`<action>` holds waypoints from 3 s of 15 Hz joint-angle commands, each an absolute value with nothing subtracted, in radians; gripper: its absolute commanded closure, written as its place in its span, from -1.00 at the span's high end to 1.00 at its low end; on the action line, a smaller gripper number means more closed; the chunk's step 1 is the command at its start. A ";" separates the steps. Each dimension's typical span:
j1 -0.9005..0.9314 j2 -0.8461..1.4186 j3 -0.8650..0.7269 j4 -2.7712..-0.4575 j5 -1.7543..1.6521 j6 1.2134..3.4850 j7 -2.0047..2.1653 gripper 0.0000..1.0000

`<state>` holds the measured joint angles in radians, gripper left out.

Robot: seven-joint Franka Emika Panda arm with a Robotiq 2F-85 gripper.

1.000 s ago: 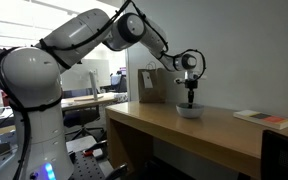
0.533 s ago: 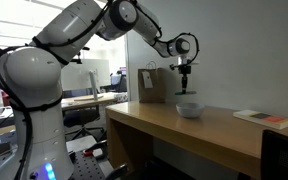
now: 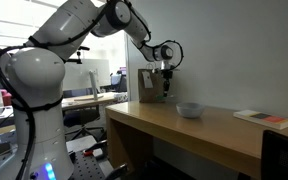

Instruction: Take the pen out of the bowl and place it on the table

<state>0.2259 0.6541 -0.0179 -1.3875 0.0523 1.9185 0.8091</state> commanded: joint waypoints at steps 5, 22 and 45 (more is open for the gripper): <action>0.301 0.619 -0.002 -1.622 0.002 2.087 0.751 -0.89; 0.299 0.433 0.014 -1.710 -0.022 1.990 0.691 1.00; 0.204 0.188 0.041 -1.792 -0.120 1.722 0.578 1.00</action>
